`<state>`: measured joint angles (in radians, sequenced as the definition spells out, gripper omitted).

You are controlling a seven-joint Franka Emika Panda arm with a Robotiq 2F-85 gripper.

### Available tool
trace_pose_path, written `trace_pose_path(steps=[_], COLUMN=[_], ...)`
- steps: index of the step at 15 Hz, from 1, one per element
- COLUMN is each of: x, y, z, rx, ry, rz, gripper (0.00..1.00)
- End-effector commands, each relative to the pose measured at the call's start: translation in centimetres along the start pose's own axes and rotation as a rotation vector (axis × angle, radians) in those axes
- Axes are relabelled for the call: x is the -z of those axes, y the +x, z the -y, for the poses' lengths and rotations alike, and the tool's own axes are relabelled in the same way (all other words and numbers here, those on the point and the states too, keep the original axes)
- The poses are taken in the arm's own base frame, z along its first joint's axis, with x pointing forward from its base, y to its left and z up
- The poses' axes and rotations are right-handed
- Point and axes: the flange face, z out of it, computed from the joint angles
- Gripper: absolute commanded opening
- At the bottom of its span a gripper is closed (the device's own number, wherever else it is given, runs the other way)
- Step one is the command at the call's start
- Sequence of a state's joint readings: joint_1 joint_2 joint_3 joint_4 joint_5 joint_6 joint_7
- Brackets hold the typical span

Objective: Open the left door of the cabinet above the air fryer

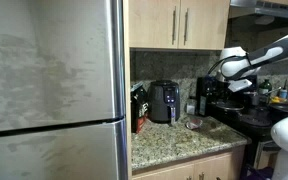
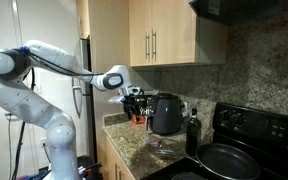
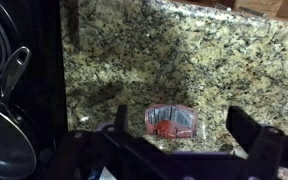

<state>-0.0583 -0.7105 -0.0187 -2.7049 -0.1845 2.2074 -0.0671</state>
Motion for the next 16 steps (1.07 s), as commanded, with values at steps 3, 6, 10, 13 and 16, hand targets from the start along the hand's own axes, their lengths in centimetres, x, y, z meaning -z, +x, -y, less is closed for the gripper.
trace_pose_path(steps=[3,6,10,13,16], x=[0.1,0.0,0.2,0.9,1.3], y=[0.0,0.0,1.4,2.0,2.2], z=[0.0,-0.3,-0.5,-0.5,-0.4], rx=[0.000,0.097,0.212,0.168,0.169], ry=[0.000,-0.035,-0.084,-0.091,-0.081], rz=[0.001,-0.020,-0.242,-0.444,-0.380], gripper=[1.00,1.00,1.00,1.00,1.00])
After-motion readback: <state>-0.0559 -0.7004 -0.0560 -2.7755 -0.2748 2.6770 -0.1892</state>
